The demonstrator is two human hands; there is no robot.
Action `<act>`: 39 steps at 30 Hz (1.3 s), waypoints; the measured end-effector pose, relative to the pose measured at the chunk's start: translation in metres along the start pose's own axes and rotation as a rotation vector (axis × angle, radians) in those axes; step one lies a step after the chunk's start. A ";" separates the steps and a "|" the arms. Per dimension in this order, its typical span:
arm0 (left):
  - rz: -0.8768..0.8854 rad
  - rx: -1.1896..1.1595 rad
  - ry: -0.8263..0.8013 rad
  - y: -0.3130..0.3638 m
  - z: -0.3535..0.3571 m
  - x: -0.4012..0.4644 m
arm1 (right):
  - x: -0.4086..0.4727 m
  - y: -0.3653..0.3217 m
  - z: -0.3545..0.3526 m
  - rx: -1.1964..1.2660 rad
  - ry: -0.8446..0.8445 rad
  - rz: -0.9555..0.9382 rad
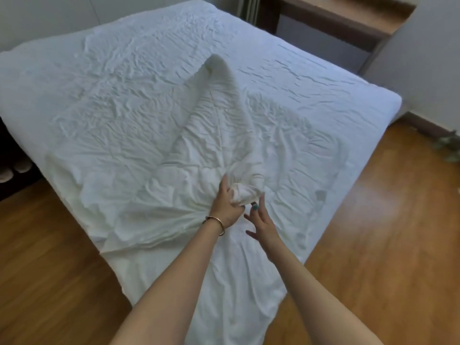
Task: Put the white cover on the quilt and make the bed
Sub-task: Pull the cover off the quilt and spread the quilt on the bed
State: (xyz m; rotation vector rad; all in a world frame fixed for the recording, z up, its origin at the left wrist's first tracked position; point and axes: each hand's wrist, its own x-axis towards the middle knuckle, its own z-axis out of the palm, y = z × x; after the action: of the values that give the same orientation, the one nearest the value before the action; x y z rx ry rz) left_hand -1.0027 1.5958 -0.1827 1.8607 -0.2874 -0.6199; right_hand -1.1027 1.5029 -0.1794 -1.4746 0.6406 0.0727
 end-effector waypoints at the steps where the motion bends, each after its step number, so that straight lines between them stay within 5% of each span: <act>1: 0.000 0.098 0.012 -0.002 0.006 -0.003 | -0.006 -0.003 -0.011 0.043 0.025 0.003; 9: 0.066 0.270 0.098 -0.016 0.045 -0.025 | -0.019 0.008 -0.041 -0.007 0.016 0.145; 13: -0.144 0.166 0.365 -0.015 0.076 -0.028 | -0.006 0.016 -0.065 0.008 -0.012 0.089; 17: -0.137 0.134 0.329 -0.015 0.118 0.005 | 0.037 0.006 -0.105 -0.079 -0.152 0.051; 28: -0.147 -0.530 0.217 0.146 0.313 0.111 | 0.147 -0.073 -0.319 0.196 -0.362 0.147; 33: -0.214 -0.382 -0.061 0.175 0.348 0.160 | 0.213 -0.090 -0.399 0.103 -0.171 0.167; 37: -0.084 0.282 0.368 0.173 0.315 0.232 | 0.258 -0.096 -0.444 -0.275 -0.231 -0.019; 39: -0.015 0.592 0.308 0.178 0.294 0.287 | 0.284 -0.104 -0.464 -0.403 -0.300 -0.118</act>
State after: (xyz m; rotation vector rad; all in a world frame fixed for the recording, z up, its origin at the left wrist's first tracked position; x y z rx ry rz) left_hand -0.9066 1.1587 -0.1752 2.4921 -0.2705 -0.2578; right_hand -0.9862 0.9618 -0.1944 -1.8402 0.3024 0.3409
